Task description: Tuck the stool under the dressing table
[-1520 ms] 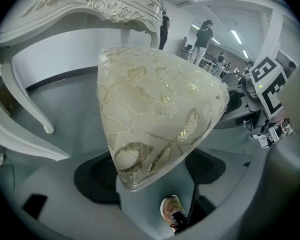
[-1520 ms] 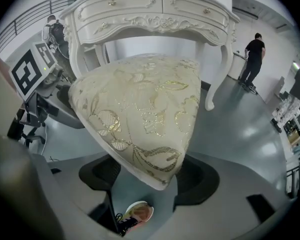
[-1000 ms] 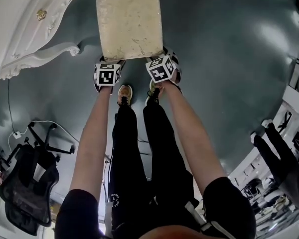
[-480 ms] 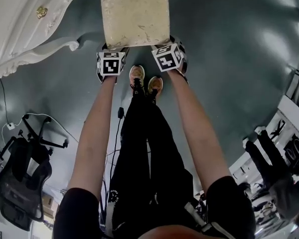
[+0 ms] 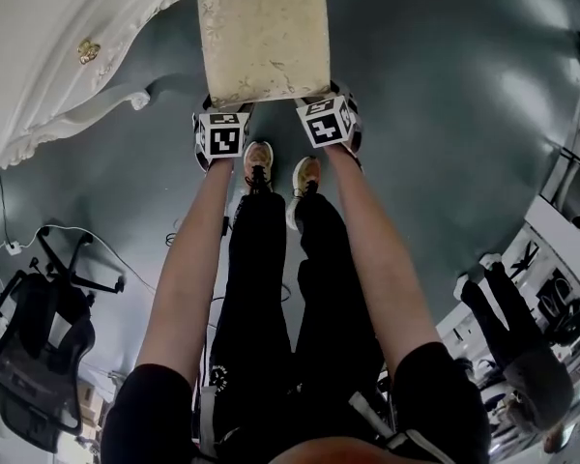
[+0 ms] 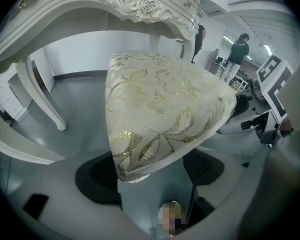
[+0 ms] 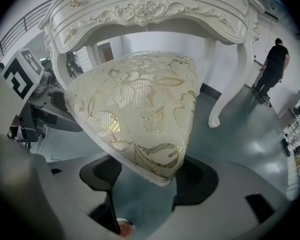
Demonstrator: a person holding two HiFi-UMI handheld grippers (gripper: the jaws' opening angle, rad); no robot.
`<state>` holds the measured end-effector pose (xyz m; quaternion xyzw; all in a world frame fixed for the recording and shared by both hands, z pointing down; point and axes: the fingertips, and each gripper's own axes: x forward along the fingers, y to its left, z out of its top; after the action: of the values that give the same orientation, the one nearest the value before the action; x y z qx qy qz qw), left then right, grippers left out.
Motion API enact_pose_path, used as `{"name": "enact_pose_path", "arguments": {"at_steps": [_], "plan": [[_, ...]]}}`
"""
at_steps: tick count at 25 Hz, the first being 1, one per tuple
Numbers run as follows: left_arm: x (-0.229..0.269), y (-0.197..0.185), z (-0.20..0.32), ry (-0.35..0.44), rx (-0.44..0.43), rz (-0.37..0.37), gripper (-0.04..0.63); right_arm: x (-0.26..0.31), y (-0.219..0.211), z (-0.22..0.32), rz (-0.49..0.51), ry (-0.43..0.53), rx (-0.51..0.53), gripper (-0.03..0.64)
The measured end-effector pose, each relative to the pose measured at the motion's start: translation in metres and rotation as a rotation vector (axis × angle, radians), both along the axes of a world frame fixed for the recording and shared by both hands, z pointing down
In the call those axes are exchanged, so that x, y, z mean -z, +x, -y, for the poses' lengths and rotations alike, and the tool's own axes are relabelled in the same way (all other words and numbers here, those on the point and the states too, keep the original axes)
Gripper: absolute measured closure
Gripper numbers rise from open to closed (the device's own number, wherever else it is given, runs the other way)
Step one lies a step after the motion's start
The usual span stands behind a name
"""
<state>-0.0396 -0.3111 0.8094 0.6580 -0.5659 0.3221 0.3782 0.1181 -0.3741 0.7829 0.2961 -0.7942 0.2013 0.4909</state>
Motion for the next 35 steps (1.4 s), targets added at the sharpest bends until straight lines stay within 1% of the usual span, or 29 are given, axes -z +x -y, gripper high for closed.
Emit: {"name": "enact_pose_path", "arguments": {"at_steps": [3, 7, 10, 12, 15, 21, 30, 35], "plan": [[0.001, 0.001, 0.020, 0.001, 0.032, 0.003, 0.199, 0.000, 0.000, 0.023, 0.008, 0.001, 0.012, 0.283], [0.008, 0.013, 0.044, -0.015, 0.079, -0.013, 0.199, -0.005, 0.003, 0.053, 0.022, -0.002, 0.062, 0.282], [0.008, 0.010, 0.069, 0.009, 0.133, 0.009, 0.198, -0.006, 0.001, 0.085, 0.034, 0.014, 0.102, 0.284], [0.008, 0.014, 0.072, -0.001, 0.167, 0.015, 0.198, -0.005, 0.002, 0.091, 0.034, 0.009, 0.126, 0.282], [0.008, 0.016, 0.081, -0.005, 0.195, 0.015, 0.198, -0.004, 0.003, 0.104, 0.037, 0.009, 0.152, 0.281], [0.009, 0.020, 0.107, 0.012, 0.275, 0.021, 0.196, -0.003, 0.000, 0.139, 0.039, 0.011, 0.218, 0.282], [0.011, -0.006, 0.158, 0.059, 0.363, 0.043, 0.193, -0.001, -0.030, 0.198, 0.066, 0.066, 0.254, 0.282], [0.012, -0.019, 0.169, 0.084, 0.416, 0.056, 0.193, 0.000, -0.044, 0.211, 0.076, 0.081, 0.250, 0.282]]}}
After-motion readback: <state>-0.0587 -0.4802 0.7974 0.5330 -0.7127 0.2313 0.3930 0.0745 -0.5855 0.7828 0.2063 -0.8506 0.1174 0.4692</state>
